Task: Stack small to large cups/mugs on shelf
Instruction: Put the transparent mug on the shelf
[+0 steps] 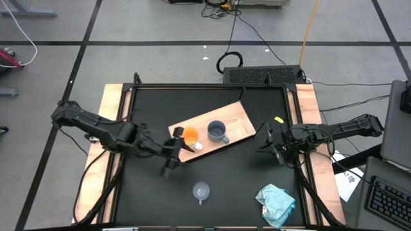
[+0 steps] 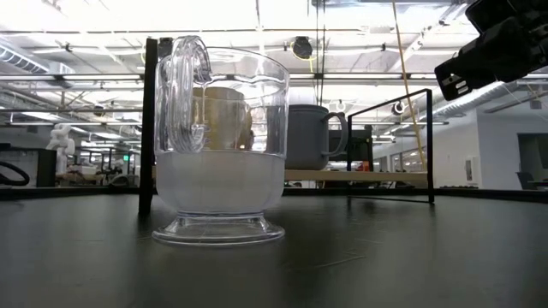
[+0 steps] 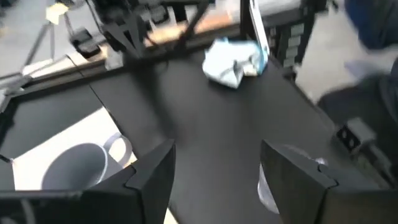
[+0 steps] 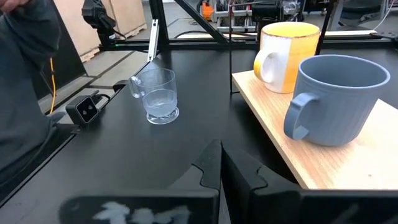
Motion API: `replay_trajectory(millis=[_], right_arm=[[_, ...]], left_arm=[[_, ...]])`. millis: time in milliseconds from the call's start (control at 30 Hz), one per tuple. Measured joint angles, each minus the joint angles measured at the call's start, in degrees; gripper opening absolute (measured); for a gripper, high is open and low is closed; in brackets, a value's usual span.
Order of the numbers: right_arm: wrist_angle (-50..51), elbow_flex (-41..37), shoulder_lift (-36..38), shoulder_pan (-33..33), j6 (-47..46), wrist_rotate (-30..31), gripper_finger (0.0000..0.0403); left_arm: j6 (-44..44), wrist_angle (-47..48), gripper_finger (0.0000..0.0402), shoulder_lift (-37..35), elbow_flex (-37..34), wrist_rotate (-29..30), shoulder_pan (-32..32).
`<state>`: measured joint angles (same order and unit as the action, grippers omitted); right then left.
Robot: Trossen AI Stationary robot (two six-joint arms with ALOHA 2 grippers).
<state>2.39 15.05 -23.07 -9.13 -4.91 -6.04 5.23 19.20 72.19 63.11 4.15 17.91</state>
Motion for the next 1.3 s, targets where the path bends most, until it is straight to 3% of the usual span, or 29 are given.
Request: replay_trajectory(millis=[200, 367, 567, 1067, 1300], right_arm=[[0.0, 0.0, 0.0, 0.0, -1.3, 0.0, 0.0000], [0.5, 0.0, 0.1, 0.0, -1.5, 0.0, 0.0000], [-0.2, 0.0, 2.2, 0.0, -1.4, 0.0, 0.0000], [6.9, -1.3, 15.9, 0.0, -0.4, 0.0, 0.0000], [6.9, -3.9, 19.5, 0.0, -1.8, 0.0, 0.0000]], left_arm=[[1.8, 11.3, 0.0237, 8.7, 10.8, -0.4, -1.0], [4.3, 15.6, 0.0237, 14.7, 17.6, -6.1, -2.7], [8.2, 23.2, 0.0237, 22.1, 25.6, -8.7, -4.4], [15.3, 23.1, 0.0237, 28.7, 29.2, -16.3, -4.5], [16.1, 23.5, 0.0237, 31.3, 29.1, -16.6, -3.9]])
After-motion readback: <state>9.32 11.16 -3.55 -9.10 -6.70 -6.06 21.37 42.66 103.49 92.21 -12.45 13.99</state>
